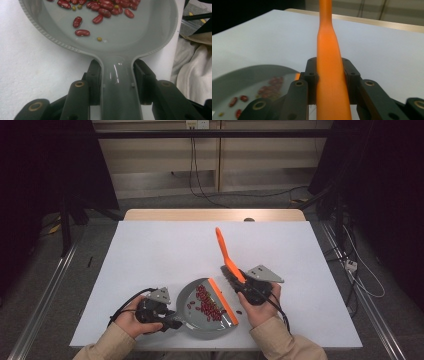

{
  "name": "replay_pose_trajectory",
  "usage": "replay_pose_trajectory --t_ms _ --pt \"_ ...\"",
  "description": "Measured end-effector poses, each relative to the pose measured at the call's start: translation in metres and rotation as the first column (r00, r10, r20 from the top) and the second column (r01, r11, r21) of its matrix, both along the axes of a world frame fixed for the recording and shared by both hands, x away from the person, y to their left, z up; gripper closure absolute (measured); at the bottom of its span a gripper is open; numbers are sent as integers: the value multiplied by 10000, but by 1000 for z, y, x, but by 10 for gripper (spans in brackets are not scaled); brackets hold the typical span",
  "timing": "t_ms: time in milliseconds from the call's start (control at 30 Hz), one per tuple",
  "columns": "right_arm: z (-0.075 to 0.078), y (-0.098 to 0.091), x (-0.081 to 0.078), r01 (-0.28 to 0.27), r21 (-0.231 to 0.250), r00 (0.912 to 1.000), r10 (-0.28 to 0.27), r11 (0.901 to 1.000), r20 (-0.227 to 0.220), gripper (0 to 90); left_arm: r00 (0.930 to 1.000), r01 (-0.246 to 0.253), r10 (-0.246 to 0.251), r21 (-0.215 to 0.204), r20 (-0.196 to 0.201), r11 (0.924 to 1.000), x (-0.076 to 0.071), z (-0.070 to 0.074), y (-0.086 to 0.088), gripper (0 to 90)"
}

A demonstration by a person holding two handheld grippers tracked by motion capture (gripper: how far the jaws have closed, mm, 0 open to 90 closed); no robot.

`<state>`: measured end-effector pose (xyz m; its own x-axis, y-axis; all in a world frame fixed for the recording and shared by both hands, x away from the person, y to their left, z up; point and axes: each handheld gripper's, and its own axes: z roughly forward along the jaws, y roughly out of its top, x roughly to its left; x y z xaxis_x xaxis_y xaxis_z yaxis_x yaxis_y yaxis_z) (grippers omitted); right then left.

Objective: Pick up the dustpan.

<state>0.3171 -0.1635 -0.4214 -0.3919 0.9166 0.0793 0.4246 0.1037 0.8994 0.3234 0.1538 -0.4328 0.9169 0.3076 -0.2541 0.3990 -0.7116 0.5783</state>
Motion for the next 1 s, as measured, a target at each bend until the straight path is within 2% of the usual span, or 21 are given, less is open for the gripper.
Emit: replay_pose_trajectory --t_ms 33,67,133,167,200,233,267,300,333,400,433,533,567,633,767,833,900,933,1000 --pt "-3 -3 -2 88 -137 10000 -88 9999 -43 715 10000 35 -37 141 79 9999 -1 1 0 626" --pt "-6 -5 -5 166 -364 9998 -169 9992 -74 715 9998 206 -207 107 33 9997 -1 1 -1 625" --pt "-13 -5 -11 218 -820 9995 -235 9964 -201 715 9999 148 -150 211 76 9997 -3 2 -2 625" --pt "-18 -4 -14 214 -825 9994 -237 9964 -265 715 9999 153 -153 63 -42 9999 -3 1 -3 625" --pt "-19 -1 -17 93 -771 9997 -111 9970 -230 715 10000 84 -84 44 -35 10000 -2 1 -4 625" --pt "-19 3 -18 71 -747 9997 -89 9972 -247 715 10000 -42 40 220 83 9997 -2 1 -5 626" --pt "-19 8 -19 -25 -536 9993 6 9986 -364 715 9999 -1 -3 304 143 9995 -2 1 -6 627" --pt "-20 13 -20 -115 -416 9993 100 9991 -362 714 9999 -95 92 228 110 9997 -2 1 -8 627" --pt "-21 19 -20 -203 -419 9994 191 9989 -300 715 9999 9 -13 266 123 9996 -1 1 -8 627" --pt "-20 26 -20 -375 357 9985 390 9987 -395 715 9999 -67 64 267 100 9996 0 1 -7 627" --pt "-17 29 -19 -392 460 9985 409 9982 -352 715 10000 -42 42 76 10 10000 1 0 -7 627" --pt "-12 31 -15 -532 489 9984 540 9974 -143 715 9997 -258 258 121 44 9996 1 -1 -5 628" --pt "-10 30 -13 -496 460 9987 501 9977 -99 715 9997 -250 249 -23 -72 9997 1 -1 -5 628" --pt "-9 24 -8 -448 552 9989 455 9975 -111 715 9996 -287 287 159 -18 9995 2 -1 -5 627" --pt "-9 9 -1 -30 116 10000 31 9999 -48 715 9991 -413 414 127 -52 9991 1 -2 -4 627" --pt "-13 5 2 155 -401 9998 -159 9991 -102 715 9988 -470 471 120 -90 9988 2 -1 -4 627" --pt "-21 5 4 80 -645 9997 -95 9979 -229 715 9983 -567 569 142 -103 9983 4 -1 -4 626" --pt "-21 9 2 -41 -735 9999 30 9973 -141 715 9976 -688 690 126 -95 9975 5 -1 -5 627" --pt "-20 18 0 -407 -863 9989 384 9954 -280 715 9961 -879 880 282 -25 9957 8 0 -5 627"
